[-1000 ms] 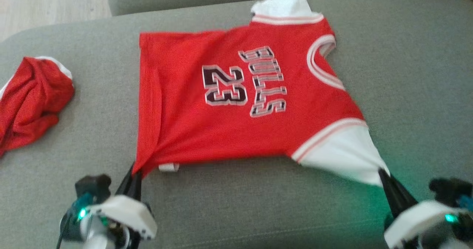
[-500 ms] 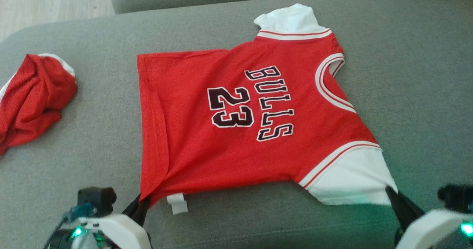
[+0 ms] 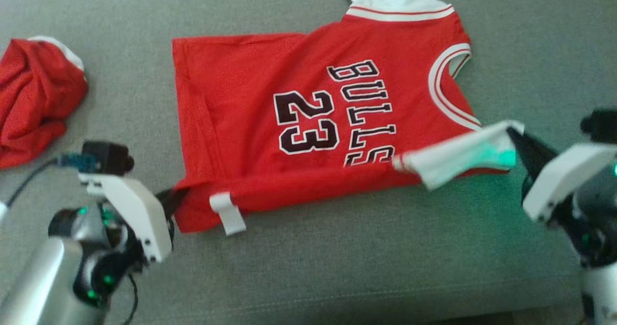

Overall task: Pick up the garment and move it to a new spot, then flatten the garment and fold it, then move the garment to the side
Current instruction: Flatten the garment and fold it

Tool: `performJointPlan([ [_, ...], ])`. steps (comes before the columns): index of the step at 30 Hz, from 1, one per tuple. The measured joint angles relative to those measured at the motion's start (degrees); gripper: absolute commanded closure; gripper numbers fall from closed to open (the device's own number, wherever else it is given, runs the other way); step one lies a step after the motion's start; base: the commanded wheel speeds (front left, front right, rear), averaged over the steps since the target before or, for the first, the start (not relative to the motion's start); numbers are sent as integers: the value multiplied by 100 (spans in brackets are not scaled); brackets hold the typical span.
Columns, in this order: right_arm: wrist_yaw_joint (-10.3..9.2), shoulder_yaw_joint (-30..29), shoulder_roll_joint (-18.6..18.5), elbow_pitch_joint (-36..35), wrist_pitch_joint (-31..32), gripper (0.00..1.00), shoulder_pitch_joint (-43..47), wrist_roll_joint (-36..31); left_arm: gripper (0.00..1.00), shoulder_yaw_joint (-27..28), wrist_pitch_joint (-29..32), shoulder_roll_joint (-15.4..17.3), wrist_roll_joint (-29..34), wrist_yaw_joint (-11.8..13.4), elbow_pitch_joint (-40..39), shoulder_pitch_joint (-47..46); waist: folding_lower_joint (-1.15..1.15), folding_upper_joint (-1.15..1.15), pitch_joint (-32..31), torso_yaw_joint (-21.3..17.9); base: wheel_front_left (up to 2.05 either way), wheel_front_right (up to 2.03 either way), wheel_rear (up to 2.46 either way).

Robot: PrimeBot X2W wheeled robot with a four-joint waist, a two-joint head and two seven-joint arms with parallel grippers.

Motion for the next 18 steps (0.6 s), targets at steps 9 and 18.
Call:
performJointPlan([
  [9, 0, 302, -62, 1188, -976, 0, -978, 452, 0, 22, -320, -305, -213, -327, 1024, -997, 0, 0, 350, 88, 0, 0, 0],
  [18, 0, 375, -71, 1483, -3117, 0, -942, 111, 0, 123, -2565, -722, 862, 56, 1234, -1026, 0, 0, 394, 129, 0, 0, 0],
])
